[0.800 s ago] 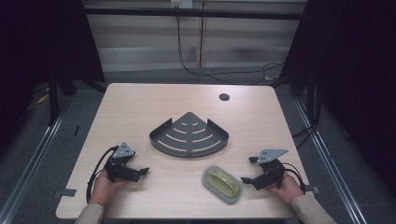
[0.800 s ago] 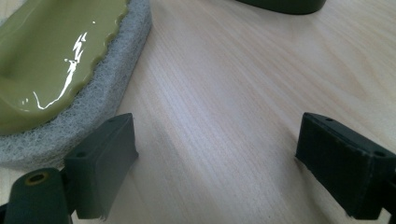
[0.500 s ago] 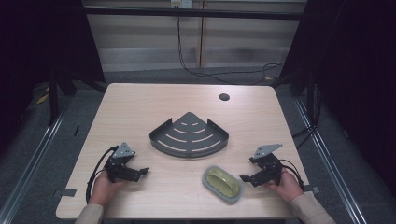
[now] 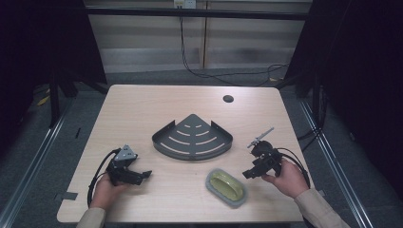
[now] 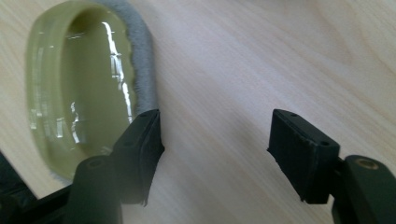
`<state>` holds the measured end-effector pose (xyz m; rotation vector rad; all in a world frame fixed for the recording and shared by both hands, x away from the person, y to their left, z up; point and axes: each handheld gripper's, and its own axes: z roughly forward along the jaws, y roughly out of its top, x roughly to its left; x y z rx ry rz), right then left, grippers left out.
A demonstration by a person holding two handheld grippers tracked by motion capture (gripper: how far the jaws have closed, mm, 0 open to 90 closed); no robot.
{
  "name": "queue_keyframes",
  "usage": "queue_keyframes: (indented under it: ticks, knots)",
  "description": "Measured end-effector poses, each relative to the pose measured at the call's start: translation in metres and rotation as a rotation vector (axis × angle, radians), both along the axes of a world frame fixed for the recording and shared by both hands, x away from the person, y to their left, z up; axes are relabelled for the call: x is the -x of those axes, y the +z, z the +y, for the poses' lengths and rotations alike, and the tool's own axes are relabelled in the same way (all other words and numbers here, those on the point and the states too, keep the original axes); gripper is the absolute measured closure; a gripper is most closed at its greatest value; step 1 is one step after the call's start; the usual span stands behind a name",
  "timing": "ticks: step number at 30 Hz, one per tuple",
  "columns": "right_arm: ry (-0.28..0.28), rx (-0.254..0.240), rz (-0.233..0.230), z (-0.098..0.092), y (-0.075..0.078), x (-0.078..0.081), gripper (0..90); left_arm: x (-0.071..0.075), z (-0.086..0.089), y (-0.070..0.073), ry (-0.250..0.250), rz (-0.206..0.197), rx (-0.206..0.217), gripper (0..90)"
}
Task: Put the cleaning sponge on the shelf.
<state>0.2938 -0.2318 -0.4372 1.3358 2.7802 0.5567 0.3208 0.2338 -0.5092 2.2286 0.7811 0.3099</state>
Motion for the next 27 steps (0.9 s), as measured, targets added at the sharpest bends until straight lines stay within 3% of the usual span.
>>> queue_keyframes:
  ticks: [9,17,27]
  knots:
    - [0.063,0.077,0.057,0.028,0.018,0.001,39.8,0.0,0.0,0.0,0.0,-0.001,-0.001,10.4]
    - [0.109,0.1,0.087,0.048,0.023,0.003,43.4,0.0,0.0,0.0,0.0,0.0,-0.001,10.4]
    - [0.157,0.125,0.084,0.067,0.032,0.006,44.9,0.0,0.0,0.0,0.0,0.0,-0.001,10.4]
